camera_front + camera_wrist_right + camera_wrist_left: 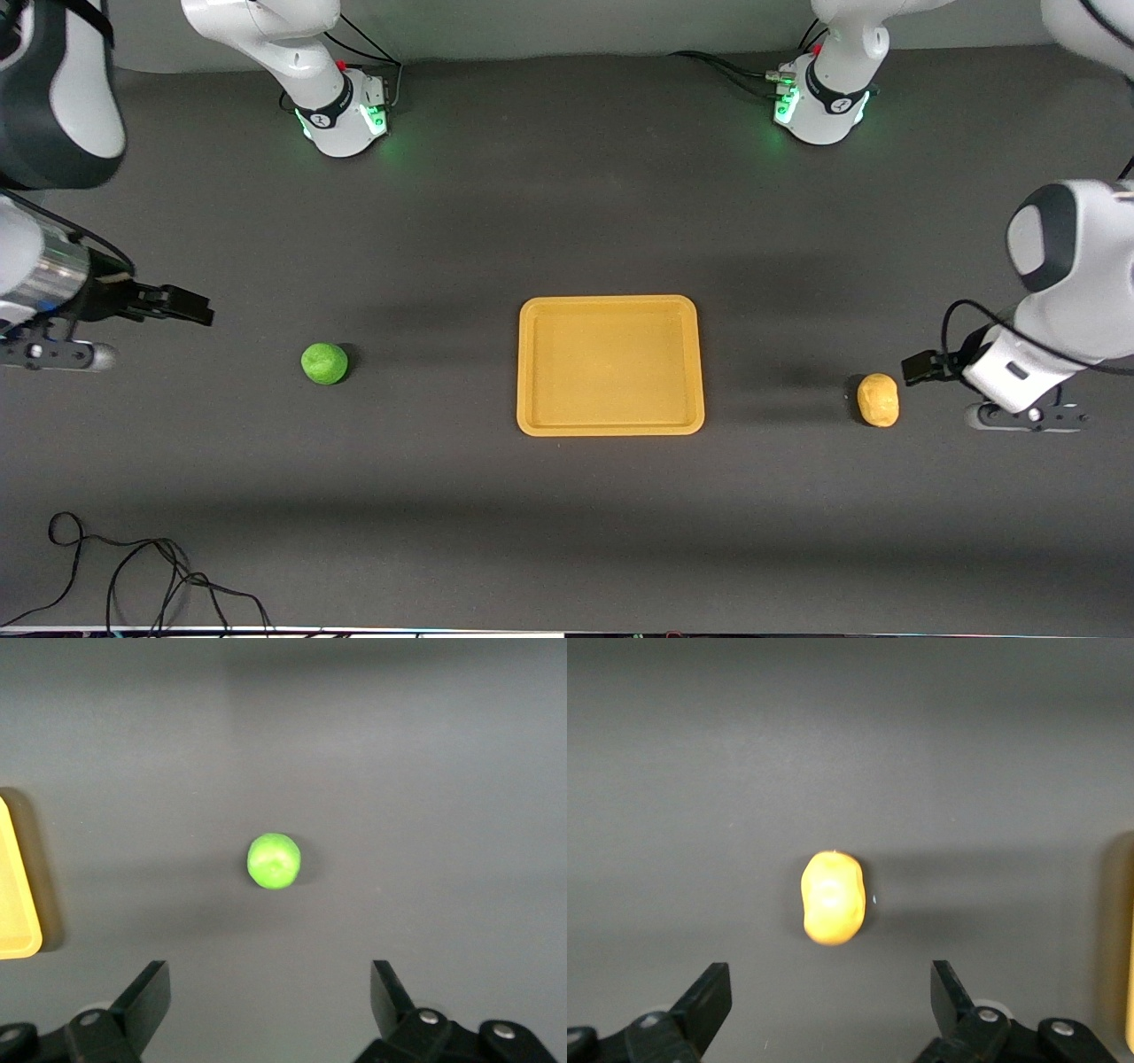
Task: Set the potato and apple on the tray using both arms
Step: 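Lower the left gripper onto the potato while the right gripper lowers onto the apple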
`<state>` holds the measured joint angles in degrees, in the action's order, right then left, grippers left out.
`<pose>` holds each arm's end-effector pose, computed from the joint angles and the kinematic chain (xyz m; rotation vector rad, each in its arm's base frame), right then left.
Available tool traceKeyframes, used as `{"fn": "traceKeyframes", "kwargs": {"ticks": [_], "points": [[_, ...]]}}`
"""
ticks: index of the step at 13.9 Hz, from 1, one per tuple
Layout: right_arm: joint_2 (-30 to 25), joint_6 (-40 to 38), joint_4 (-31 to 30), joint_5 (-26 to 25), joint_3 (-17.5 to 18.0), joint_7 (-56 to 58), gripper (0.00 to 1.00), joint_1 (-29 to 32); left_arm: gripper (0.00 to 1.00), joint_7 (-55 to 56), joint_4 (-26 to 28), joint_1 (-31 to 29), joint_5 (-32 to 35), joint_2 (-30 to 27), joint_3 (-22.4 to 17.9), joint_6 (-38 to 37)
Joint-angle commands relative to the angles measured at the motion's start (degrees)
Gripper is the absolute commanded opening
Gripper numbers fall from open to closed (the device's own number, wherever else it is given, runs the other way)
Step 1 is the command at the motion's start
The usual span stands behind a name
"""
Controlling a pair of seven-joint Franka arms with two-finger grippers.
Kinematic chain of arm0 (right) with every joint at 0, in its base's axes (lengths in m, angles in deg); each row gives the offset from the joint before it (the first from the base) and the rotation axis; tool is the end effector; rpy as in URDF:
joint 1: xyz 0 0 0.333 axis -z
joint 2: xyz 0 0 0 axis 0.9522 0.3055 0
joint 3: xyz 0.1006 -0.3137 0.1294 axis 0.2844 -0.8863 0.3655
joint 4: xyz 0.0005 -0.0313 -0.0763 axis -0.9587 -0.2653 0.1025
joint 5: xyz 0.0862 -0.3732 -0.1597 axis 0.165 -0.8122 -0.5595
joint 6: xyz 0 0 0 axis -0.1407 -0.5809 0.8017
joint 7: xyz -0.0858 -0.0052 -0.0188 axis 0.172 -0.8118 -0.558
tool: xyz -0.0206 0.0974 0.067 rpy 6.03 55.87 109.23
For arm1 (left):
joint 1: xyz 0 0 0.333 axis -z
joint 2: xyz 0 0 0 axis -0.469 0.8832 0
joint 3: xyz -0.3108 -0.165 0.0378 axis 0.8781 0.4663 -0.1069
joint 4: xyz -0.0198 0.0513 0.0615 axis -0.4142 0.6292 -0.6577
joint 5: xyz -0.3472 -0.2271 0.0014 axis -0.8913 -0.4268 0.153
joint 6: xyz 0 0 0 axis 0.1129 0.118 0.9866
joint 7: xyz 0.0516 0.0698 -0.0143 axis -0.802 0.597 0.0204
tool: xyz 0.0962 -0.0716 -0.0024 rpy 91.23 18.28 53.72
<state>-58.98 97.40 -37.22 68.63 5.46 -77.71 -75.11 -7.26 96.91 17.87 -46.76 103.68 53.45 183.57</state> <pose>0.6323 0.0239 0.5332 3.1346 -0.1303 -0.1309 0.6798 -0.0058 0.3900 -3.1397 0.0535 -0.0373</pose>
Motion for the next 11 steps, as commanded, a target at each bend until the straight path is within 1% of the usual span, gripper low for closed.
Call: {"fn": "traceKeyframes", "kwargs": {"ticks": [1, 3, 4, 6, 7, 9, 11], "points": [[-0.6, 9.8, -9.7, 2.0, 0.4, 0.1, 1.00, -0.4, 1.00, -0.6, 6.7, -0.8, 0.7, 0.7, 0.1, 10.2], [-0.5, 17.7, -16.4, 2.7, 0.9, 0.1, 1.00, -1.1, 1.00, -0.6, 8.6, -1.1, 0.8, 3.2, 0.0, 16.1], [-0.3, 20.8, -19.3, 2.5, 1.0, 0.1, 1.00, -1.1, 1.00, -0.4, 8.7, -1.6, 0.8, 4.3, -0.1, 16.7], [1.2, 24.3, -22.9, 0.7, 1.0, 0.2, 1.00, -2.1, 1.00, -0.4, 8.9, -1.9, 1.4, 4.6, -0.1, 16.6], [1.8, 26.5, -24.8, -0.3, 1.0, 0.1, 1.00, -2.0, 1.00, -0.4, 9.4, -2.2, 2.9, 4.7, -0.1, 16.7], [3.0, 36.0, -30.5, -0.7, 1.0, 0.1, 1.00, -2.0, 1.00, 0.0, 11.5, -2.1, 5.5, 5.4, -0.1, 19.4], [5.7, 38.2, -30.9, -1.6, 0.9, 0.5, 1.00, -1.9, 1.00, 0.1, 14.6, -2.2, 5.5, 6.2, -0.1, 24.7]]}}
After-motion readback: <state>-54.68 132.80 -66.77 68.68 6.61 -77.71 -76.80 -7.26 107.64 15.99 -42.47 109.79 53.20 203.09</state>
